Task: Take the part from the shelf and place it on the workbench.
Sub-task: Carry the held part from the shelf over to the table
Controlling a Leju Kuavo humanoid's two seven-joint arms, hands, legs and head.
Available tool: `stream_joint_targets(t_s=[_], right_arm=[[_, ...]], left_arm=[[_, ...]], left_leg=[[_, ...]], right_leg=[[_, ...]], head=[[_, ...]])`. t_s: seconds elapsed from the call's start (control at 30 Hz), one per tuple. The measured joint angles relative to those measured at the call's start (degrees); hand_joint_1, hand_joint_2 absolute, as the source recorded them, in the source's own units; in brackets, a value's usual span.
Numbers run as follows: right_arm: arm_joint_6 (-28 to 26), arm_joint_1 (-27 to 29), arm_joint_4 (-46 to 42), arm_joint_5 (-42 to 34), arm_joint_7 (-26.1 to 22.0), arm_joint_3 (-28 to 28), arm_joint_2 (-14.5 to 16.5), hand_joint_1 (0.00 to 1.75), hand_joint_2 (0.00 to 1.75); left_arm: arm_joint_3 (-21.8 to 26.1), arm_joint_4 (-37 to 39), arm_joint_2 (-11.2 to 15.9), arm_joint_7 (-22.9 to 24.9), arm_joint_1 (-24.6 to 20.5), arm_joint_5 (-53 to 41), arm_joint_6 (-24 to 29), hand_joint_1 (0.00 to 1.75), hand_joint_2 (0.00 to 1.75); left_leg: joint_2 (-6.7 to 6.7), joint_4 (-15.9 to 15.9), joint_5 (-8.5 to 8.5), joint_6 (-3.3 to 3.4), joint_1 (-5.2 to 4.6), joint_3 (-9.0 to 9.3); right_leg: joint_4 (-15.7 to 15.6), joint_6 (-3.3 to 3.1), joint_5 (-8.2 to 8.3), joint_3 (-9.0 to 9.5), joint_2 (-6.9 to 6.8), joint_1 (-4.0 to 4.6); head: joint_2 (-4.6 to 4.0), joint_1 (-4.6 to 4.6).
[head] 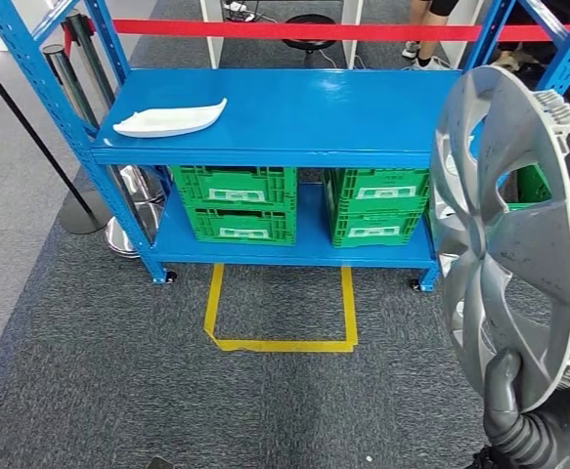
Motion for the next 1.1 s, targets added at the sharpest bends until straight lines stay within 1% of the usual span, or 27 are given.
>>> stream_joint_targets(t_s=[0.07, 0.1, 0.13, 0.17, 0.23, 0.27, 0.3, 0.33, 0.4, 0.43, 0.47, 0.5, 0.53, 0.57, 0.6, 0.63, 0.7, 0.73, 0.77, 0.8, 0.83, 0.87, 0.9, 0.97, 1.0, 1.03, 1.1], right_arm=[[0.0, 0.14, -0.02, 0.2, -0.03, -0.19, 0.26, 1.75, 1.75], [0.0, 0.35, -0.04, 0.32, -0.04, -0.33, 0.37, 1.75, 1.75], [0.0, 0.6, -0.07, 0.45, -0.04, -0.48, 0.51, 1.75, 1.75], [0.0, 0.84, -0.1, 0.58, -0.04, -0.64, 0.66, 1.75, 1.75], [0.0, 1.36, -0.15, 0.79, -0.04, -1.08, 1.04, 1.75, 1.75], [-0.01, 1.72, -0.18, 0.82, -0.04, -1.37, 1.25, 1.75, 1.75], [-0.01, 2.16, -0.22, 0.79, -0.03, -1.72, 1.47, 1.75, 1.75], [-0.01, 2.64, -0.28, 0.72, -0.02, -2.11, 1.69, 1.75, 1.75], [-0.02, 3.49, -0.44, 0.6, -0.01, -2.78, 2.01, 1.75, 1.75], [-0.01, 3.8, -0.52, 0.64, 0.0, -3.02, 2.11, 1.75, 1.75], [-0.01, 4.07, -0.62, 0.76, 0.02, -3.18, 2.21, 1.75, 1.75], [-0.01, 4.38, -0.73, 0.92, 0.02, -3.32, 2.3, 1.75, 1.75], [0.0, 4.75, -0.86, 1.11, 0.01, -3.49, 2.37, 1.75, 1.75], [-0.01, 5.15, -0.97, 1.25, -0.02, -3.68, 2.44, 1.75, 1.75], [-0.01, 5.52, -1.06, 1.35, -0.04, -3.87, 2.51, 1.75, 1.75], [-0.01, 5.76, -1.12, 1.42, -0.04, -4.04, 2.59, 1.75, 1.75], [-0.01, 5.99, -1.2, 1.73, 0.01, -4.28, 2.84, 1.75, 1.75], [-0.01, 6.11, -1.23, 2.06, 0.01, -4.36, 2.96, 1.75, 1.75], [-0.01, 6.34, -1.28, 2.48, -0.01, -4.45, 3.09, 1.75, 1.75], [-0.01, 6.68, -1.36, 2.9, -0.02, -4.56, 3.23, 1.75, 1.75], [-0.01, 7.1, -1.49, 3.22, -0.03, -4.72, 3.39, 1.75, 1.75], [-0.01, 7.55, -1.67, 3.41, -0.02, -4.9, 3.57, 1.75, 1.75], [-0.01, 7.97, -1.91, 3.48, -0.01, -5.11, 3.79, 1.75, 1.75], [0.0, 8.51, -2.48, 3.46, -0.02, -5.56, 4.23, 1.75, 1.75], [0.0, 8.65, -2.8, 3.41, -0.02, -5.77, 4.45, 1.75, 1.75], [0.0, 8.76, -3.09, 3.38, -0.02, -5.94, 4.63, 1.75, 1.75], [-0.01, 9.1, -3.67, 3.35, -0.01, -6.26, 4.89, 1.75, 1.75]], left_arm=[[-0.11, 0.03, -0.14, 0.33, 0.03, -0.01, 0.09, 0.0, 1.75], [-0.22, 0.05, -0.22, 0.7, 0.01, -0.04, 0.13, 0.0, 1.75], [-0.35, 0.07, -0.31, 1.16, 0.01, -0.14, 0.13, 0.0, 1.75], [-0.53, 0.1, -0.37, 1.67, 0.02, -0.27, 0.13, 0.0, 1.75], [-0.98, 0.14, -0.35, 2.6, 0.06, -0.63, -0.02, 0.0, 1.75], [-1.28, 0.15, -0.36, 2.98, 0.07, -0.81, -0.12, 0.0, 1.75], [-1.57, 0.15, -0.37, 3.27, 0.07, -0.99, -0.26, 0.0, 1.75], [-1.92, 0.16, -0.37, 3.51, 0.06, -1.2, -0.37, 0.0, 1.75], [-2.59, 0.16, -0.36, 3.67, 0.01, -1.65, -0.6, 0.0, 1.75], [-2.91, 0.16, -0.34, 3.47, -0.03, -1.84, -0.68, 0.0, 1.75], [-3.2, 0.15, -0.32, 3.1, -0.09, -2.02, -0.74, 0.0, 1.75], [-3.46, 0.15, -0.32, 2.64, -0.18, -2.15, -0.75, 0.0, 1.75], [-3.67, 0.14, -0.33, 2.19, -0.27, -2.25, -0.77, 0.0, 1.75], [-3.86, 0.14, -0.34, 1.88, -0.37, -2.33, -0.78, 0.0, 1.75], [-4.02, 0.14, -0.36, 1.67, -0.46, -2.36, -0.8, 0.0, 1.75], [-4.13, 0.14, -0.37, 1.5, -0.5, -2.37, -0.85, 0.0, 1.75], [-4.36, 0.14, -0.39, 1.21, -0.51, -2.45, -1.06, 0.0, 1.75], [-4.51, 0.14, -0.43, 1.16, -0.52, -2.61, -1.2, 0.0, 1.75], [-4.74, 0.14, -0.5, 1.28, -0.57, -2.79, -1.32, 0.0, 1.75], [-5.01, 0.14, -0.61, 1.57, -0.65, -2.98, -1.4, 0.0, 1.75], [-5.28, 0.14, -0.73, 2.06, -0.73, -3.2, -1.45, 0.0, 1.75], [-5.52, 0.14, -0.84, 2.67, -0.78, -3.34, -1.5, 0.0, 1.75], [-5.76, 0.14, -0.91, 3.42, -0.8, -3.49, -1.57, 0.0, 1.75], [-6.24, 0.23, -0.85, 4.83, -0.77, -3.76, -1.75, 0.0, 1.75], [-6.48, 0.28, -0.85, 5.37, -0.72, -3.86, -1.85, 0.0, 1.75], [-6.68, 0.33, -0.86, 5.76, -0.68, -3.96, -1.95, 0.0, 1.75], [-7.02, 0.34, -1.04, 6.17, -0.71, -4.05, -2.07, 0.0, 1.75]], left_leg=[[0.74, -1.12, 0.39, 0.41, -0.12, -0.19], [1.38, -1.27, 1.01, 0.79, -0.07, -0.75], [2.04, -1.44, 1.7, 1.24, 0.02, -1.41], [2.73, -1.59, 2.38, 1.6, 0.15, -2.19], [3.98, -1.47, 3.6, 1.92, 0.06, -3.8], [4.63, -1.37, 4.22, 1.88, 0.03, -4.7], [5.29, -1.23, 4.83, 1.81, 0.03, -5.64], [6.01, -0.99, 5.41, 1.67, 0.06, -6.66], [7.24, -0.16, 6.3, 1.15, 0.11, -8.5], [7.77, 0.43, 6.62, 0.85, 0.06, -9.26], [8.26, 0.96, 6.95, 0.51, -0.03, -9.79], [8.78, 1.34, 7.32, 0.23, -0.12, -10.07], [9.34, 1.52, 7.73, -0.04, -0.13, -10.28], [9.75, 1.53, 8.08, -0.38, -0.05, -10.4], [9.24, 1.73, 7.69, -0.8, 0.15, -10.55], [8.06, 2.57, 6.28, -1.23, 0.33, -10.79], [4.83, 7.44, 0.77, -1.79, 0.52, -11.72], [3.93, 11.07, -2.09, -1.77, 0.51, -12.24], [3.52, 14.44, -3.98, -1.65, 0.48, -12.55], [3.36, 16.56, -4.61, -1.42, 0.43, -12.32], [3.23, 16.58, -4.06, -1.04, 0.33, -11.26], [2.97, 14.71, -2.79, -0.54, 0.19, -9.48], [2.07, 10.87, -1.26, 0.22, -0.03, -6.88], [-0.64, 3.22, 0.17, 1.59, -0.3, -2.51], [-1.68, 0.75, 0.43, 1.94, -0.44, -1.32], [-1.96, -0.13, 0.42, 1.95, -0.52, -1.09], [-0.7, -0.92, 1.44, 1.76, -0.58, -1.41]], right_leg=[[-0.06, 0.82, 1.07, -0.7, 0.66, -0.22], [0.22, 1.11, 0.72, -1.15, 0.58, -0.31], [1.31, 1.34, -0.74, -1.91, 0.24, -0.35], [3.46, 1.5, -3.22, -2.85, -0.32, -0.41], [10.33, 1.97, -8.85, -4.78, -1.22, -0.54], [13.65, 2.24, -10.18, -5.18, -1.37, -0.59], [15.8, 2.5, -10.07, -4.98, -1.46, -0.63], [16.23, 2.72, -8.66, -3.92, -1.62, -0.7], [11.35, 3.1, -5.46, 1.08, -3.12, -0.87], [6.88, 3.22, -5.29, 4.61, -4.46, -0.82], [2.89, 2.98, -6.0, 7.45, -5.6, -0.72], [0.1, 2.65, -6.93, 9.07, -6.33, -0.56], [-1.29, 2.15, -7.52, 9.57, -6.29, -0.34], [-1.37, 1.45, -7.42, 9.02, -5.81, -0.28], [-1.25, 0.96, -6.96, 8.29, -5.3, -0.26], [-1.2, 0.4, -6.43, 7.72, -4.77, -0.27], [-1.16, -0.49, -5.17, 6.55, -3.64, -0.27], [-1.07, -0.75, -4.55, 5.96, -2.99, -0.16], [-0.9, -0.91, -3.91, 5.25, -2.28, 0.01], [-0.68, -1.0, -3.27, 4.45, -1.53, 0.2], [-0.42, -1.06, -2.68, 3.46, -0.75, 0.41], [-0.17, -1.08, -2.15, 2.59, 0.01, 0.62], [0.03, -1.09, -1.69, 1.82, 0.77, 0.76], [0.3, -0.8, -0.71, 0.58, 2.04, 0.84], [0.31, -0.44, -0.13, 0.04, 2.68, 0.63], [0.26, -0.01, 0.45, -0.43, 3.26, 0.37], [0.12, 0.78, 1.12, -1.19, 4.01, 0.09]], head=[[0.0, -0.02], [0.0, 0.02], [0.0, 0.16], [0.0, 0.33], [0.0, 0.57], [0.0, 0.58], [0.0, 0.58], [0.0, 0.58], [0.0, 0.58], [0.0, 0.64], [0.0, 0.64], [0.0, 0.68], [0.0, 0.7], [0.0, 0.68], [0.0, 0.68], [0.0, 0.66], [0.0, 0.6], [0.0, 0.61], [0.0, 0.6], [0.0, 0.62], [0.0, 0.62], [0.0, 0.62], [0.0, 0.62], [0.0, 0.76], [0.0, 0.75], [0.0, 0.73], [0.0, 0.55]])
